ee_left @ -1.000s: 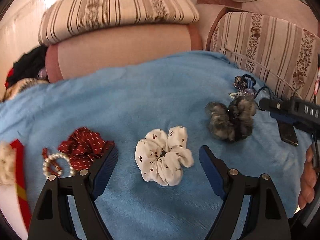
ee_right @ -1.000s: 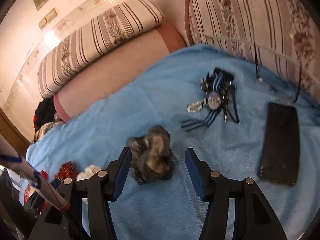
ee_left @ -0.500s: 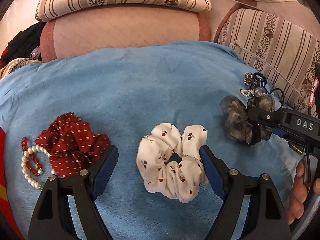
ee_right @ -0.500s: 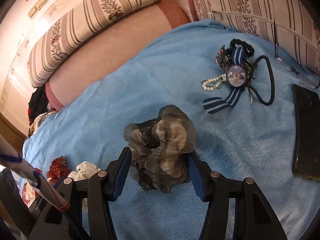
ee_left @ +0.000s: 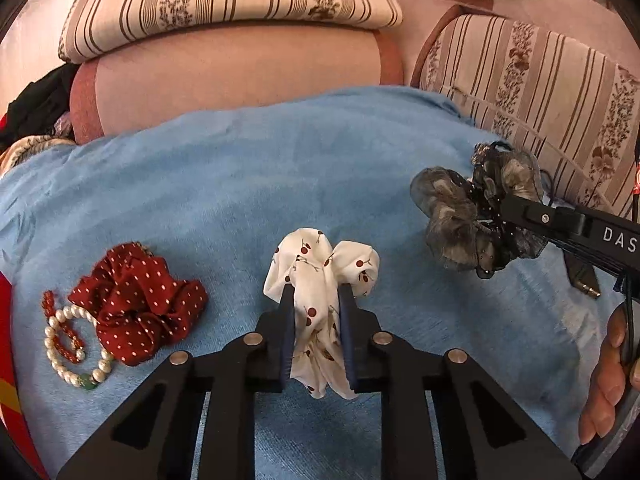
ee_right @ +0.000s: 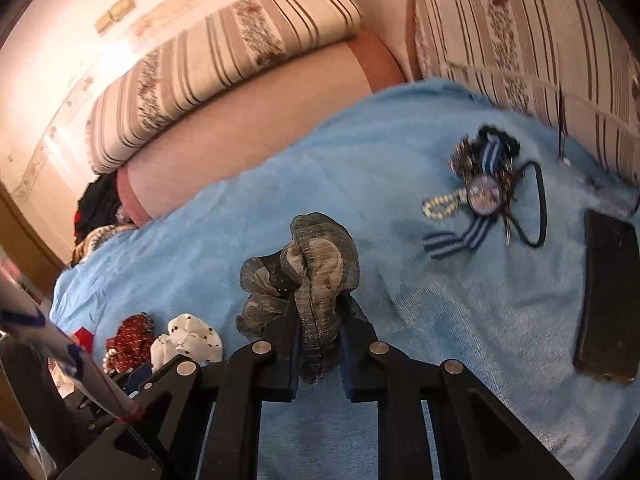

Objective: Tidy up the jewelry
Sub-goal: 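Grasp the white dotted scrunchie with the left tool while the right tool grasps the grey sheer scrunchie, then carry both held scrunchies over to the red tray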

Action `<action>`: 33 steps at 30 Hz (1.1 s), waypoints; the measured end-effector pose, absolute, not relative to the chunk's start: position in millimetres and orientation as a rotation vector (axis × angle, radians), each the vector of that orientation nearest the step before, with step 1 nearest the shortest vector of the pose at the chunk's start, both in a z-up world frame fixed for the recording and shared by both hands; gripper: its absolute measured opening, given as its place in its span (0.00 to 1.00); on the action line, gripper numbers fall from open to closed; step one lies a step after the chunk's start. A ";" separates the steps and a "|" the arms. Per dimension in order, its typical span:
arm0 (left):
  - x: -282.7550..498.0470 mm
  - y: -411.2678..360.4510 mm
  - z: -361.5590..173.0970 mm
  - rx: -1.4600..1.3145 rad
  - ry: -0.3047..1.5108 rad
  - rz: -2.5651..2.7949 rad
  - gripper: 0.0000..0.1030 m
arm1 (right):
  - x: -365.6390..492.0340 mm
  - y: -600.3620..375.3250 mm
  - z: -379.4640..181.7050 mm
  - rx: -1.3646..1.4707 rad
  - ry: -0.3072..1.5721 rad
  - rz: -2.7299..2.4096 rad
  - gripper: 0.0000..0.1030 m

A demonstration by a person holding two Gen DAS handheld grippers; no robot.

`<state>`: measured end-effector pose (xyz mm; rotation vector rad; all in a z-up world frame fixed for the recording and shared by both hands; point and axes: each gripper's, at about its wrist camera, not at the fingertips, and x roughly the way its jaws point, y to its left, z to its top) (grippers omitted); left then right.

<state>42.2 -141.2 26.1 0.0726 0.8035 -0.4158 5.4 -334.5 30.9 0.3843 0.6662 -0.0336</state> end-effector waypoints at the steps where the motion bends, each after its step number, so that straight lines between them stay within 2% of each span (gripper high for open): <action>1: 41.0 -140.8 28.3 0.072 0.795 -0.414 0.18 | 4.0 -332.6 33.8 0.376 0.652 -0.029 0.16; 15: 24.7 -121.9 61.9 0.085 0.654 -0.336 0.18 | -8.1 -308.0 49.4 0.316 0.559 0.029 0.16; 33: 18.7 -106.0 76.5 0.078 0.596 -0.283 0.18 | -16.2 -291.4 53.2 0.286 0.532 0.058 0.16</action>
